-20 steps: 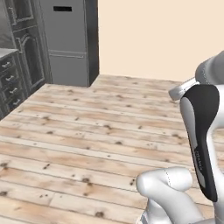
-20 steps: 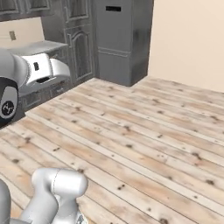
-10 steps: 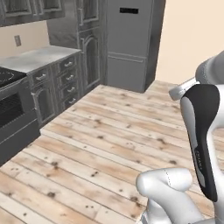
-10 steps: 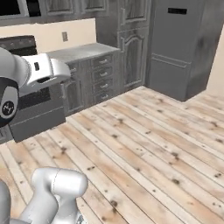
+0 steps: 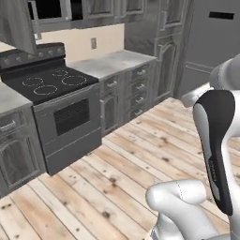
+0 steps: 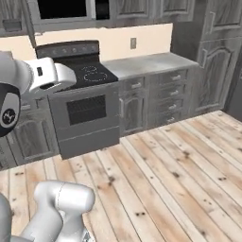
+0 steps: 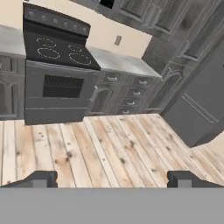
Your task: Retrieve the tupperware and aluminum foil from the cabinet and place them on the dining counter near the plate with steaks to prepare for storing leftovers.
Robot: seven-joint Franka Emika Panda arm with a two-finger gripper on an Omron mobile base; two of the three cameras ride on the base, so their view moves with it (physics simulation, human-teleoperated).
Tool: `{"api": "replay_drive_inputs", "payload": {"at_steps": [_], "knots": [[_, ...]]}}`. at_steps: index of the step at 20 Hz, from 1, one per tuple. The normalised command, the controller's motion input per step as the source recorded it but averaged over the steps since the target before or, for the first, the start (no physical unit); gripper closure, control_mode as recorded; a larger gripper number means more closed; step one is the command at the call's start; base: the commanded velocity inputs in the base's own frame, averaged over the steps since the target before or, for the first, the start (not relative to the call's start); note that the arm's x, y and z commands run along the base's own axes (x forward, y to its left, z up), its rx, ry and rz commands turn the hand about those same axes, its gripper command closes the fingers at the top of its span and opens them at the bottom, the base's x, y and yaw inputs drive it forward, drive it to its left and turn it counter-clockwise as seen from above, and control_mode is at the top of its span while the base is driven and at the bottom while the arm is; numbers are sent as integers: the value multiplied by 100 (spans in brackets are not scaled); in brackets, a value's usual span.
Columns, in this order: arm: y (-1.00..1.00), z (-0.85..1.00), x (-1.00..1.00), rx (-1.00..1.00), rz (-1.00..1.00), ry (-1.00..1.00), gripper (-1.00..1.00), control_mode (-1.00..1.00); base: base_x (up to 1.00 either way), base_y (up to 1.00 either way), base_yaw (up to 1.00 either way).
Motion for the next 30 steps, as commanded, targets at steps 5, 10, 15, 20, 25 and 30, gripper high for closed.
{"api": "replay_drive_inputs", "payload": {"at_steps": [5,10,15,20,25,30], "knots": [[0,0,0,0,0,0,-100,100,82,73,46],[0,0,0,0,0,0,-100,100,98,86,36],[0,0,0,0,0,0,-100,100,94,100,30],[0,0,0,0,0,0,-100,100,88,99,27],[0,0,0,0,0,0,-100,100,84,70,22],[0,0,0,0,0,0,-100,100,74,25,16]]}}
